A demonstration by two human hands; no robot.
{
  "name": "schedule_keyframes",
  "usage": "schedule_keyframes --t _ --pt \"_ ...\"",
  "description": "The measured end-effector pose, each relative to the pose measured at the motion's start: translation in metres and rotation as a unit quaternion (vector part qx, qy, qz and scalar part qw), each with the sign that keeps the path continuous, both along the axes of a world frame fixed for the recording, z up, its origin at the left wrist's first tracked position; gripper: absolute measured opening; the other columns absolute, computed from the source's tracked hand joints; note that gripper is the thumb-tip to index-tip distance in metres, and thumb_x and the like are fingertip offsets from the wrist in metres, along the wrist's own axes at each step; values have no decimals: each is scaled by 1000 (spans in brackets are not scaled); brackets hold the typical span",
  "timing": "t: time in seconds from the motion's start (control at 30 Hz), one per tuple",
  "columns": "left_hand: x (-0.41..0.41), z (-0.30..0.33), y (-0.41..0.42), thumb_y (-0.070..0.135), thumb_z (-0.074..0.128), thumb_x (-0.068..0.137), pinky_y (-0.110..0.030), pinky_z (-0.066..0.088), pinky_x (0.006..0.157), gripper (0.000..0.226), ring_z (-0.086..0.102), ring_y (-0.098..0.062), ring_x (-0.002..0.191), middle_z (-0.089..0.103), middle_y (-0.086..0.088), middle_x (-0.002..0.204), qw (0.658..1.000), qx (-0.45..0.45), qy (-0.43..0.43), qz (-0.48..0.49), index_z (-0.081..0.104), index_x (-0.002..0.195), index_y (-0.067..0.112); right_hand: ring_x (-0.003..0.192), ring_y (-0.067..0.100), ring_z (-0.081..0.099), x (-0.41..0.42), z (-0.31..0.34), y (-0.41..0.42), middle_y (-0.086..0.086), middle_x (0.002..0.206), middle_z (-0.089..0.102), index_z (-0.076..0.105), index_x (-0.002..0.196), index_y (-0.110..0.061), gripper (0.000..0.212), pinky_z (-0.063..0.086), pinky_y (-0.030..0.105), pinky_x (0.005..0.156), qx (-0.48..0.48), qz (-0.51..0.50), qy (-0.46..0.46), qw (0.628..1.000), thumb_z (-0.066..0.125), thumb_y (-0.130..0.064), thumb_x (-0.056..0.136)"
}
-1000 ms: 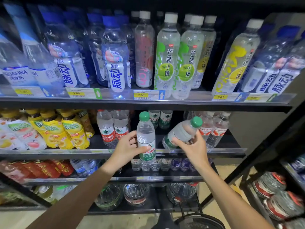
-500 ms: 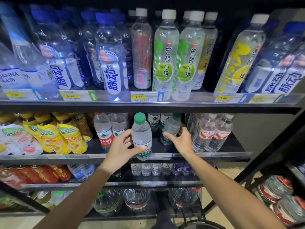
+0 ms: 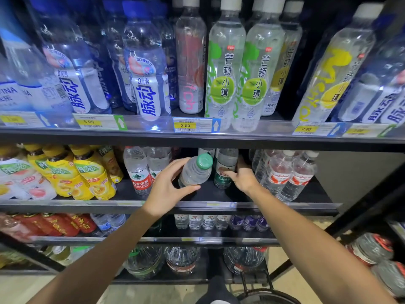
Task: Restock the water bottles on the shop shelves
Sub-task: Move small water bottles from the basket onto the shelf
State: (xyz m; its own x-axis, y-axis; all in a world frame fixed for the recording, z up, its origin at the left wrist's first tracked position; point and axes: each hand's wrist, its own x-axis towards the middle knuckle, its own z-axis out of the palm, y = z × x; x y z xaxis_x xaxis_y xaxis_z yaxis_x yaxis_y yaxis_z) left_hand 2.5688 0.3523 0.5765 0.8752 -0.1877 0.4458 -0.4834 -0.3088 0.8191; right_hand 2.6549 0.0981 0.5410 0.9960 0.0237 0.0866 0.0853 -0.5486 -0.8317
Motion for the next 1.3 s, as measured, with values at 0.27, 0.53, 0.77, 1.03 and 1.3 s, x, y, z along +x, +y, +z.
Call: schedule_keyframes --t 0.27,0.53,0.77,1.03,1.3 --pt "35 -23 -15 23 89 77 -19 43 110 52 60 0 121 69 18 121 996 0 84 11 65 122 30 125 30 56 1 1 1 15 135 60 44 145 -8 58 40 29 101 -50 27 36 998 70 -27 97" --pt "66 -54 -26 27 89 75 -13 47 100 53 63 5 117 71 27 117 991 21 135 5 67 123 28 110 11 46 0 0 1 -1 118 52 42 146 -8 55 31 11 87 -43 31 33 998 66 -23 99" --pt "77 -56 -27 27 82 84 -8 49 91 52 64 3 116 69 26 121 986 -26 161 44 58 122 53 121 27 56 3 -3 0 12 133 60 42 144 -9 61 41 29 100 -41 29 51 997 68 -37 97" --pt "76 -56 -27 41 80 83 -17 50 97 55 61 9 115 65 35 120 983 7 180 37 49 125 58 117 26 60 1 -6 0 7 126 65 50 139 -12 56 42 30 99 -26 25 74 997 69 -40 95" --pt "85 -82 -29 30 84 82 -38 55 102 56 67 -19 116 66 -7 133 961 81 259 59 53 125 15 86 33 63 -12 -15 11 17 97 70 57 99 -5 49 54 45 80 -74 -47 90 992 63 -53 95"
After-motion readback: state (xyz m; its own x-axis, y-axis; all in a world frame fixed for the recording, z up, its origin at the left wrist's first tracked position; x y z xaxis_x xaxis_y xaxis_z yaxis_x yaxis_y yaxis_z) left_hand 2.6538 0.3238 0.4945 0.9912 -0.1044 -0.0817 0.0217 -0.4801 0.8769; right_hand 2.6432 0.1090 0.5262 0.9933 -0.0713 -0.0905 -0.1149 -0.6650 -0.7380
